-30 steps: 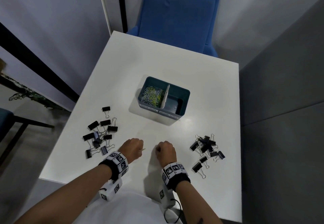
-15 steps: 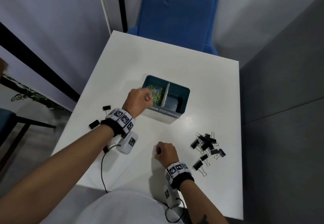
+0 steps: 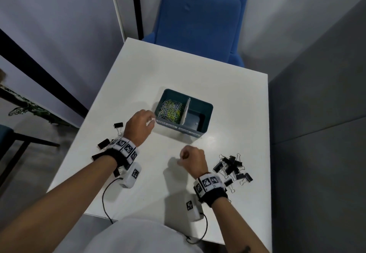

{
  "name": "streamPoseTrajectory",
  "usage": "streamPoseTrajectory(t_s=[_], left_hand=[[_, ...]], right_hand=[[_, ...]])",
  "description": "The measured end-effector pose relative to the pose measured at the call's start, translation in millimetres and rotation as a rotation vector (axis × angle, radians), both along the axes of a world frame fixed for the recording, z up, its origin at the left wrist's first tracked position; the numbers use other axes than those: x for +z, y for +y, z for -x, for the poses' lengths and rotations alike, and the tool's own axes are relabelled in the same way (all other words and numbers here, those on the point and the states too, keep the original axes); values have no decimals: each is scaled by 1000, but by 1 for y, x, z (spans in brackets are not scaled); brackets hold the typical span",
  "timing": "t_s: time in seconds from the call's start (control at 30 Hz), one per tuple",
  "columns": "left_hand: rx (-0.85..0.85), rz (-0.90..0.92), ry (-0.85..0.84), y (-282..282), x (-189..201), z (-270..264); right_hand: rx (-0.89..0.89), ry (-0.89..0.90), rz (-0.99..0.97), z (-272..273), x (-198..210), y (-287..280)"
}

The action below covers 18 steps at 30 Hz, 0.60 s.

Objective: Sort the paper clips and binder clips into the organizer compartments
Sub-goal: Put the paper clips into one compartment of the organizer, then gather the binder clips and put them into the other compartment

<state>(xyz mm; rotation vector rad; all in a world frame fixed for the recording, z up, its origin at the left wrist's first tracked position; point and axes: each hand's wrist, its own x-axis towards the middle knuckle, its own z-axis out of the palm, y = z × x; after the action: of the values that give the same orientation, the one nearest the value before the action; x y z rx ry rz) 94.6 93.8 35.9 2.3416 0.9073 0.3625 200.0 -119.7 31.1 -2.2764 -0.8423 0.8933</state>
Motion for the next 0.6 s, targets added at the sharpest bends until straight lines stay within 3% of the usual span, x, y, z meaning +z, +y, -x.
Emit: streamPoseTrajectory(t_s=[0.17,0.37,0.53,0.6], left_hand=[[19,58,217,-10,-28,49],[-94,10,334,-14,-43,70],[-61,-76,337,14,-37,58],[-3,-62,494,31,-38,54]], right_hand=[[15,-97,-171,-30,49,59],[-1,-244,-199,-53,61,120],[-31,-318,-179,-59,55,107],[-60,-403,-208,-62,49,84]])
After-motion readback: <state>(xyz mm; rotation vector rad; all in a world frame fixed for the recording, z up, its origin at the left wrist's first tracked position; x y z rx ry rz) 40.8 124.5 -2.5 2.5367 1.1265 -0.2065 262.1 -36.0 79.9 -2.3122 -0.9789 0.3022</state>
